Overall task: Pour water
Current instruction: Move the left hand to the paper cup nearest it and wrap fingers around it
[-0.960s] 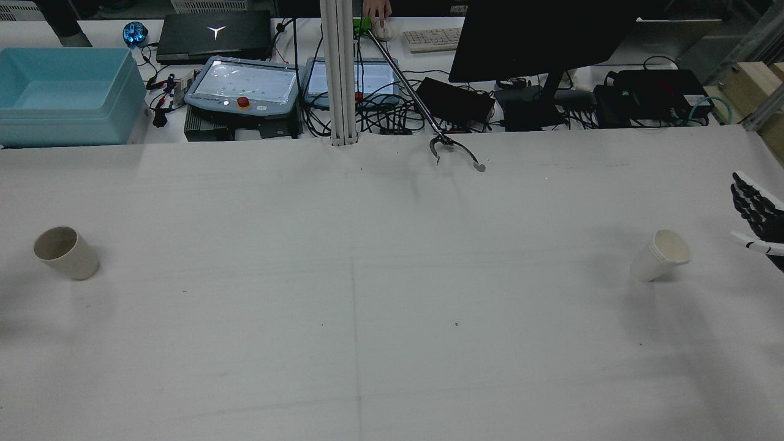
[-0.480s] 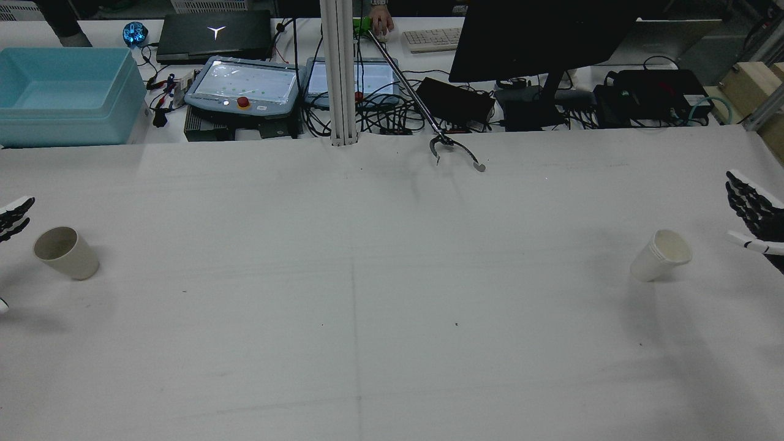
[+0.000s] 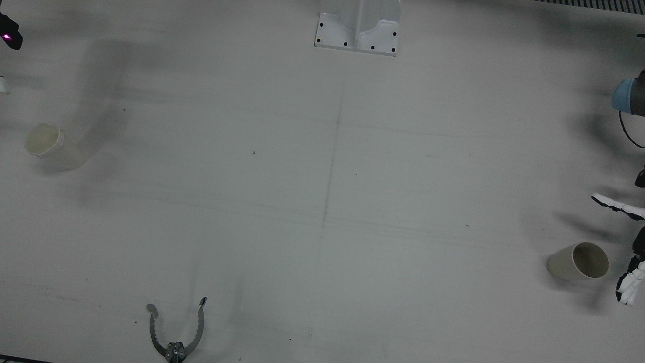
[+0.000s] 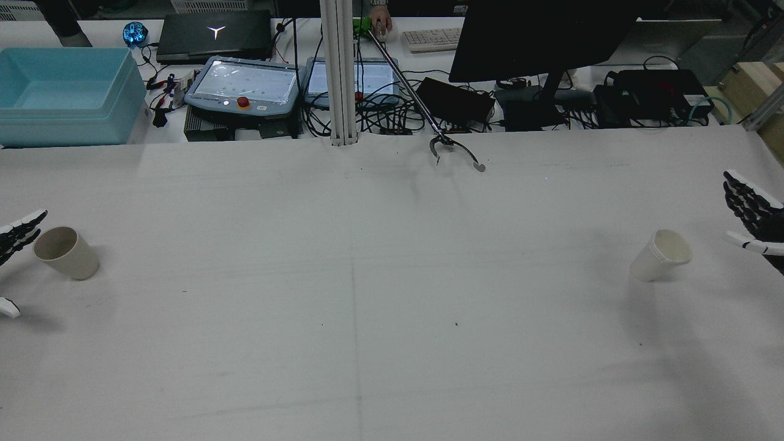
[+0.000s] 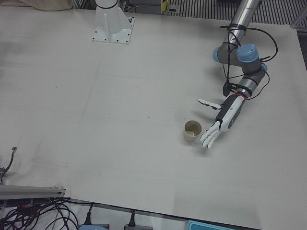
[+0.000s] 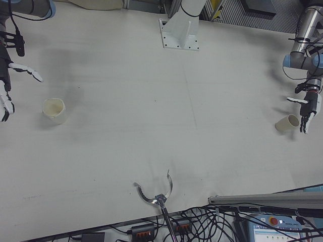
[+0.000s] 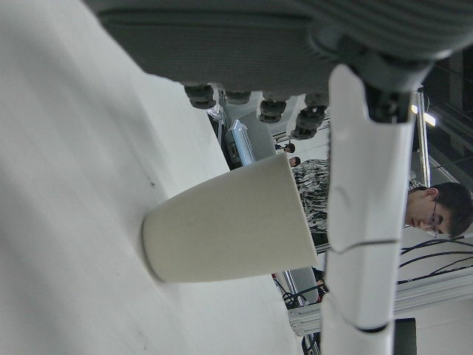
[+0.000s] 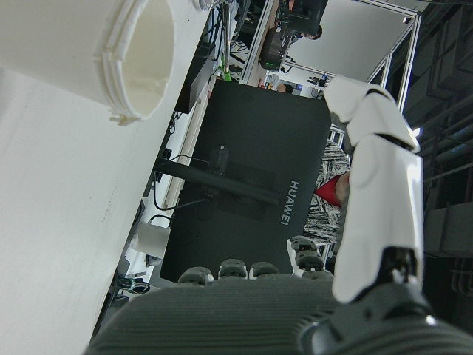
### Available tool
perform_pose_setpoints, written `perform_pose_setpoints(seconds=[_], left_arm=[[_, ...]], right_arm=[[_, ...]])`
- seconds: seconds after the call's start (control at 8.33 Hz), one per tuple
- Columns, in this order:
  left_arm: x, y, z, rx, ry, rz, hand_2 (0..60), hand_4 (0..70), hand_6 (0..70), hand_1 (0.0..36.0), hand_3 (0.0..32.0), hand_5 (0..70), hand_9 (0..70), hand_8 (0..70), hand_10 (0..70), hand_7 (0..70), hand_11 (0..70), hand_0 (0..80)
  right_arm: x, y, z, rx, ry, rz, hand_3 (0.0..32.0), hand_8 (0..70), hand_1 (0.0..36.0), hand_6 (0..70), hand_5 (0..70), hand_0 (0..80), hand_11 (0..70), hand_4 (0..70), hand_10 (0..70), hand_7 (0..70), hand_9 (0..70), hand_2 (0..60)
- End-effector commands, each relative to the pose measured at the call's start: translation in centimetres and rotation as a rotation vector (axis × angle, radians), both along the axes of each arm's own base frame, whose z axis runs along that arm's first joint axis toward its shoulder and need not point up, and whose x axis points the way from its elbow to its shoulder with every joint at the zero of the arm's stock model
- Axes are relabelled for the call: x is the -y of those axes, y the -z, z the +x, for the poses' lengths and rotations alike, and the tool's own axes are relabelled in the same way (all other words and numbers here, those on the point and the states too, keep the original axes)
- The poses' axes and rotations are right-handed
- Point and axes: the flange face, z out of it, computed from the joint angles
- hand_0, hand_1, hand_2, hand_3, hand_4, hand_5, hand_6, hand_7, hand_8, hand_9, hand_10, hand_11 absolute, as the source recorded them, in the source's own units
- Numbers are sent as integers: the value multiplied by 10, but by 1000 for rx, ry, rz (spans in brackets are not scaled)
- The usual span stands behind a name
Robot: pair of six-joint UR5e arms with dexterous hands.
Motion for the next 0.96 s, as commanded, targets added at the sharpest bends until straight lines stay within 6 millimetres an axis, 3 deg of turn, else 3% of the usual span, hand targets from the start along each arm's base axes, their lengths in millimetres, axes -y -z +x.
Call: perform_pose_setpoints(seconds=[0.0,0.12,0.36,0.6,0.84], left_arm=[[18,3,24,-4,1,-7,0,202,75,195,0,0,0,5,16,21,51,641],[29,4,31,-4,2,-10,0,217,79,194,0,0,0,5,16,24,51,642],[28,3,53,0,-27,-15,0,224,83,193,0,0,0,6,18,26,53,639],[29,6,65,-3,-31,-20,0,226,86,214,0,0,0,7,17,31,53,706],[37,16,74,-10,-32,-13,0,233,87,219,0,0,0,7,17,32,54,724]], right_arm=[[-6,-3,4,-5,1,-9,0,21,304,0,59,566,0,0,0,0,14,227],[-6,-3,4,-5,2,-9,0,22,302,0,58,566,0,0,0,0,16,220],[-6,-3,4,-5,2,-9,0,23,299,0,55,561,0,0,0,0,17,218],[-8,-4,5,-6,2,-11,0,24,298,0,54,562,0,0,0,0,20,218],[-12,-7,8,-12,2,-19,0,23,295,0,52,558,0,0,0,0,18,215]])
